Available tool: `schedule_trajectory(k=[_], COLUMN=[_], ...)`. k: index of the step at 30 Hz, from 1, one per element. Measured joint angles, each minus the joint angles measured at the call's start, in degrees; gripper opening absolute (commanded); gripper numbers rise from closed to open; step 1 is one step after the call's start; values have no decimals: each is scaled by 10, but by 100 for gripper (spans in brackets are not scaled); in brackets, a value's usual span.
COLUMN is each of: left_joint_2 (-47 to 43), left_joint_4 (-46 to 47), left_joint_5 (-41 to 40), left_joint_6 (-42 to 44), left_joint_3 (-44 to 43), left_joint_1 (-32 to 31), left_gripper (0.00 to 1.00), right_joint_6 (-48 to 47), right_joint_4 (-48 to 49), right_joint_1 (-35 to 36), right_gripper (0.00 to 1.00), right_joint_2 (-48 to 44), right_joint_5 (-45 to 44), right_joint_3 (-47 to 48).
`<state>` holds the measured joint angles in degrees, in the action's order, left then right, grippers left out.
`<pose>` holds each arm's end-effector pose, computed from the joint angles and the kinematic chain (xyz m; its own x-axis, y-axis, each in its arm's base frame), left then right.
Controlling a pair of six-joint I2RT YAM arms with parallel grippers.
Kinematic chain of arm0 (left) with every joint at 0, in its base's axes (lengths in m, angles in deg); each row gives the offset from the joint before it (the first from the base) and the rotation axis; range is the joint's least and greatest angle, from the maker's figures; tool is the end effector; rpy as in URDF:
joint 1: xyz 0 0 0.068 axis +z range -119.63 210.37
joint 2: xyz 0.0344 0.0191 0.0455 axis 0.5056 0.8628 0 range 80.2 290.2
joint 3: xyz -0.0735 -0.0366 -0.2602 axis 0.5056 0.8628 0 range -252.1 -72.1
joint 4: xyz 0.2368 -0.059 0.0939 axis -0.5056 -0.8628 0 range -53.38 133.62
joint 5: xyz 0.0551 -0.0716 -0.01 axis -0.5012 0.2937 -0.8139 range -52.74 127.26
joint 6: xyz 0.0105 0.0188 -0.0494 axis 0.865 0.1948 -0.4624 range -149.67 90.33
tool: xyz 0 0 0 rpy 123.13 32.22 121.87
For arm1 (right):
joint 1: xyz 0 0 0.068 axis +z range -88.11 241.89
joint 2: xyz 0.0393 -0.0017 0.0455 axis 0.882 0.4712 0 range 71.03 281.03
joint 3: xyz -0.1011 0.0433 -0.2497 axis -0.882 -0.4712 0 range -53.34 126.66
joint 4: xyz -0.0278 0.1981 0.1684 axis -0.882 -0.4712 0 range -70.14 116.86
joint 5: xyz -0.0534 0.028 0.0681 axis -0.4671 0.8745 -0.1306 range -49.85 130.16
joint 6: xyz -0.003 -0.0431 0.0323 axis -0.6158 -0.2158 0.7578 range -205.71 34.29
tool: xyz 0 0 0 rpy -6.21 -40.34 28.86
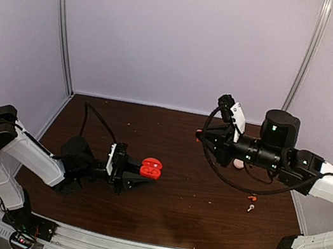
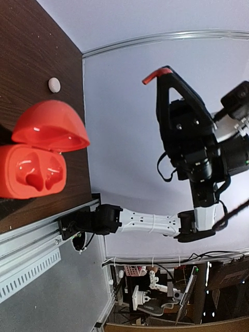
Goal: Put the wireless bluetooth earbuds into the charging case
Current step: Place the left earbud in the left side groove of the charging case.
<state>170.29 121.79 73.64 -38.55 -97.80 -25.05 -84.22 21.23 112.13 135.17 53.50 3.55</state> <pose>0.1416 -0.2425 0.2070 -0.0192 -0.1912 -0.9814 0.9988 -0.0475 -0.0103 0.1609 0.2063 0.3555 -0.1659 -0.1596 -0.9731 -0.8879 0.4536 0.0769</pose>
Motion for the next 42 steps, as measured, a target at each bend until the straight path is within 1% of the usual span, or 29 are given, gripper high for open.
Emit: schedule_trajectory(k=[3,7,11,14,22,42], left_joint_2=[7,12,18,18,17,12], left_joint_4=[8,10,9,9,7,-17], left_joint_5=[-13,-20,-21,-21,-28,-48], left_joint_6=[-1,-6,-25,-40,-63,-87], left_joint_3=[0,-7,-21,-25,-26,-37], left_joint_1=[0,0,0,0,0,0], left_gripper=[0,0,0,0,0,0], right_joint_6=[-17,-40,-65,-87,-123,-119], right_joint_4=[29,67,107,124,150,223], right_joint_1=[65,134,186,210,234,238], right_gripper=[10,11,11,11,10,10], right_joint_2=[-15,-24,-11,15,61,111], right_joint_5=[-17,-37,-52,-69,-102,-133], right_joint_3=[-10,-15,-18,-18,-18,-18])
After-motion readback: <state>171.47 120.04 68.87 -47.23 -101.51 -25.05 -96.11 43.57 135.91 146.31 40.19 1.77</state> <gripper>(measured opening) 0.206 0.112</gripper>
